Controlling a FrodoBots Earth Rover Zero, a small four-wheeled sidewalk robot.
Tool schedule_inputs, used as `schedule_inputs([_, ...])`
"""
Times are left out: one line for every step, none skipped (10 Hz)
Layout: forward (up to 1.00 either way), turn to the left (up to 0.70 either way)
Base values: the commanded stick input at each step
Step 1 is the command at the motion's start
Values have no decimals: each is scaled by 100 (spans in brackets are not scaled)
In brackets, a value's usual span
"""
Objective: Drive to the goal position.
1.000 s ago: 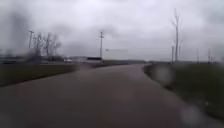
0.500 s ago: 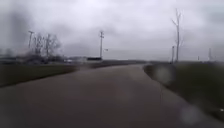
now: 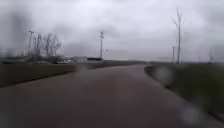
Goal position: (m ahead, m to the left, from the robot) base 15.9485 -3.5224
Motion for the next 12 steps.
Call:
schedule_inputs([30, -1])
schedule_inputs([30, -1])
schedule_inputs([30, -1])
schedule_inputs([30, -1])
schedule_inputs([30, -1])
schedule_inputs([30, -1])
schedule_inputs([30, -1])
schedule_inputs([30, -1])
schedule_inputs([30, -1])
schedule_inputs([30, -1])
schedule_inputs([30, -1])
schedule_inputs([30, -1])
